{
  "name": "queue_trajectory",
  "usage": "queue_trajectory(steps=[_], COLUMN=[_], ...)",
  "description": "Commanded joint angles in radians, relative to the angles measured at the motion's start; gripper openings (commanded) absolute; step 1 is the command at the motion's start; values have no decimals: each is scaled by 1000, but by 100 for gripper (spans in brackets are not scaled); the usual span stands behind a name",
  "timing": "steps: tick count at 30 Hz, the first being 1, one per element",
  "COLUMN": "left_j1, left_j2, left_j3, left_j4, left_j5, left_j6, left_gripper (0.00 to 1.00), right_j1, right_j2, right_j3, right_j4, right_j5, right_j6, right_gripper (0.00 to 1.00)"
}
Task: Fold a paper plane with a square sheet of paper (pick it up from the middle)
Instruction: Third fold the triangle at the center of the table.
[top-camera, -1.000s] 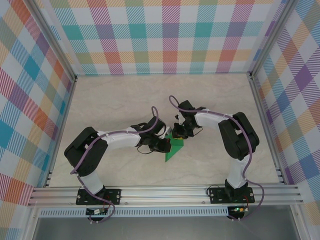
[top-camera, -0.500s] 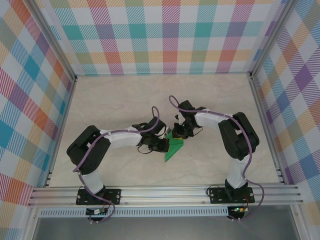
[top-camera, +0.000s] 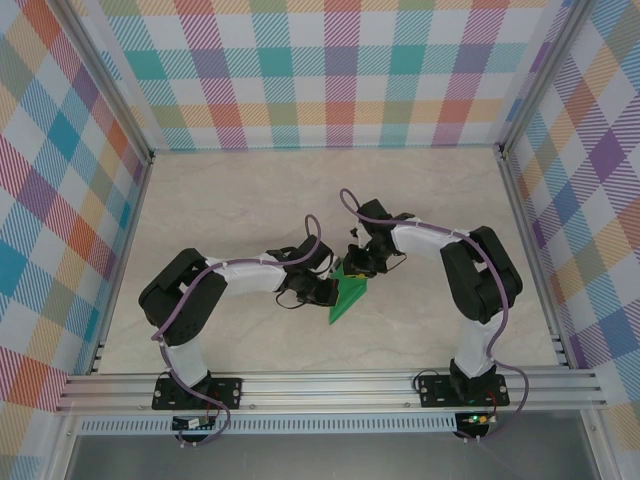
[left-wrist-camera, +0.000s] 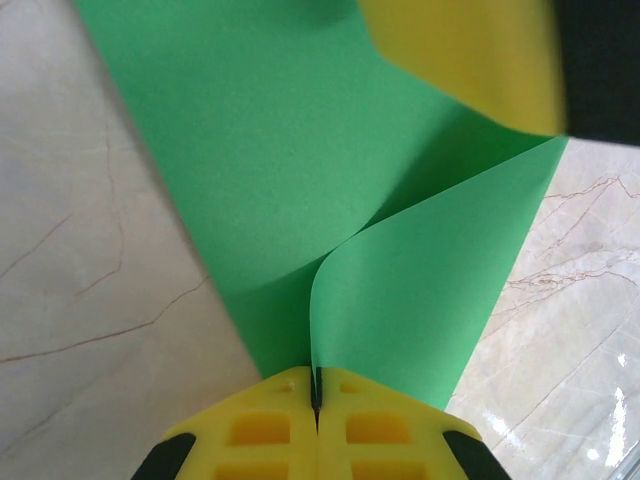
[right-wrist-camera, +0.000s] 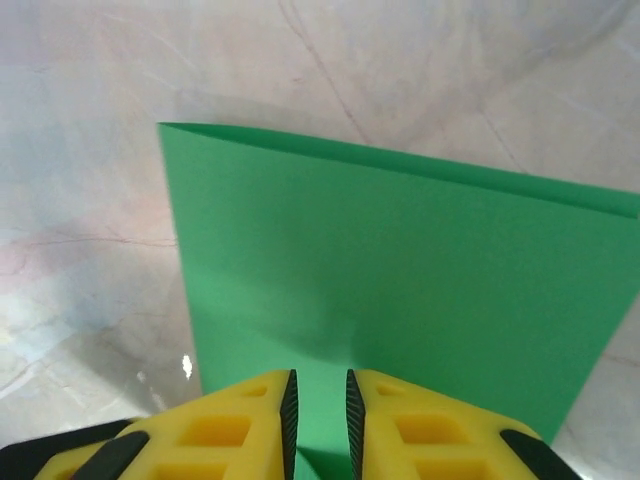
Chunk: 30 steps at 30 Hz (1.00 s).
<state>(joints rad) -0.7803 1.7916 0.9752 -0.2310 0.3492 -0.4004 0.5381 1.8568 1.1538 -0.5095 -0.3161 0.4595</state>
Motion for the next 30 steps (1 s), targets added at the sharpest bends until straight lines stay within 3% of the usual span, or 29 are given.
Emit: queue_trajectory(steps=[1, 6, 12, 22, 30], left_j1=[13, 13, 14, 14, 15], left_j2=[11, 2, -7, -13, -15], left_j3=[0, 7, -2, -14, -13], left_j4=[6, 4, 8, 25, 32], left_j5=[0, -2, -8, -3, 10], left_j6=[7, 4, -5, -19, -22], left_gripper=[0, 0, 0, 0, 0], right_j1=[2, 2, 8, 44, 49], right_j2=[-104, -199, -316, -277, -234], right_j3=[-19, -77, -243, -353, -344], right_j4=[5, 8, 148, 306, 293], right_j5=[-28, -4, -128, -220, -192], right_j6=[32, 69, 157, 247, 240], right_gripper=[24, 24, 21, 16, 16])
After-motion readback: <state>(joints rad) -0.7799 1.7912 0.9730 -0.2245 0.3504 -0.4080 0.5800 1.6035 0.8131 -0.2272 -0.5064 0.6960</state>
